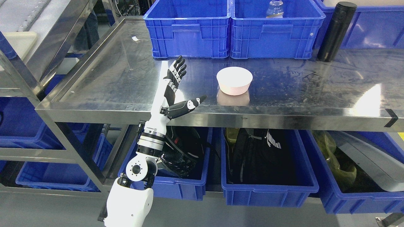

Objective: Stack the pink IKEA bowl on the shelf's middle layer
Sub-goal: 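Raise the left hand and reach toward the pink bowl on the shelf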

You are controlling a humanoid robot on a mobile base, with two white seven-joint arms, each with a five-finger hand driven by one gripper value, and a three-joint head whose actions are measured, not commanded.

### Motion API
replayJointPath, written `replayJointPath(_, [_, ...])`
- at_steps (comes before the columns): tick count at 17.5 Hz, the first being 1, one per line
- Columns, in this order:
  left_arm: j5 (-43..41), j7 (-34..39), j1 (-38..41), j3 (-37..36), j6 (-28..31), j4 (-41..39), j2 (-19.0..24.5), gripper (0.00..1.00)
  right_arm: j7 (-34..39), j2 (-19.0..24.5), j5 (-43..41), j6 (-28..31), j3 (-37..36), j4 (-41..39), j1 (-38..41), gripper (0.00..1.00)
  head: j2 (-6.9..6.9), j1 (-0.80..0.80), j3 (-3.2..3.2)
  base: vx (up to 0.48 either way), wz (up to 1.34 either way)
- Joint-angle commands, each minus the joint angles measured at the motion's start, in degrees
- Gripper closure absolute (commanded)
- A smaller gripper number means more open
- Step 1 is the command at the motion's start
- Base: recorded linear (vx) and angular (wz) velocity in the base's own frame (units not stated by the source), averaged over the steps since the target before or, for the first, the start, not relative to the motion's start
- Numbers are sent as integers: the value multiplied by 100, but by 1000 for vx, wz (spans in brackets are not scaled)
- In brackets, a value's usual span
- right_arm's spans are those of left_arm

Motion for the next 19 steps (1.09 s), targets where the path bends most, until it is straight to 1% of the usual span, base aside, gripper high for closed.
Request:
replayJointPath(1, [-2, -47, 10, 61, -27, 3, 100, 0, -4, -100, 0, -4, 0, -100, 27, 0, 0, 0, 0, 0, 0])
replayJointPath(3, [-2, -152, -147, 290, -71, 3, 100, 0, -4, -100, 0, -4, 0, -100, 27, 0, 0, 0, 0, 0, 0])
replayJointPath(4, [-36, -300, -418, 360, -36, 21, 129, 0, -4, -100, 0, -4, 0, -100, 18, 0, 0, 0, 0, 0, 0])
replayJointPath(5, [-150, -450, -690, 317, 16, 47, 628, 0, -4, -100, 0, -4, 0, -100, 26, 0, 0, 0, 0, 0, 0])
replayJointPath(6, [-386, -556, -945, 291, 104, 56, 929, 0, -4, -100, 0, -4, 0, -100, 27, 0, 0, 0, 0, 0, 0])
replayJointPath(7, [-893, -713, -1278, 264, 366, 178, 1080, 0, -4, -100, 0, -4, 0, -100, 18, 0, 0, 0, 0, 0, 0])
replayJointPath(8, [-1542, -1037, -1665, 256, 551, 370, 1186, 0, -4, -100, 0, -4, 0, -100, 26, 0, 0, 0, 0, 0, 0])
replayJointPath(10, [-2799, -2072, -2342, 177, 641, 469, 1397, 0, -4, -100, 0, -4, 0, -100, 18, 0, 0, 0, 0, 0, 0])
replayJointPath(12, [-3995, -3092, -2660, -243, 641, 487, 1372, 0, -4, -100, 0, -4, 0, -100, 18, 0, 0, 0, 0, 0, 0])
replayJointPath(13, [-4383, -3306, -2731, -446, 641, 513, 1345, 1, -4, -100, 0, -4, 0, -100, 26, 0, 0, 0, 0, 0, 0])
replayJointPath(14, [-4709, -3316, -2862, -613, 632, 643, 1310, 1, -4, -100, 0, -4, 0, -100, 18, 0, 0, 0, 0, 0, 0])
replayJointPath(15, [-4947, -3325, -3038, -728, 571, 854, 1223, 0, -4, -100, 0, -4, 0, -100, 18, 0, 0, 0, 0, 0, 0])
replayJointPath(16, [-5150, -3404, -3187, -790, 571, 1021, 1022, 0, -4, -100, 0, -4, 0, -100, 18, 0, 0, 0, 0, 0, 0])
replayJointPath(17, [-5300, -3587, -3328, -799, 579, 1205, 837, 0, -4, -100, 0, -4, 0, -100, 18, 0, 0, 0, 0, 0, 0])
replayJointPath(19, [-5563, -4175, -3513, -895, 588, 1356, 556, 0, -4, -100, 0, -4, 0, -100, 26, 0, -1, 0, 0, 0, 0])
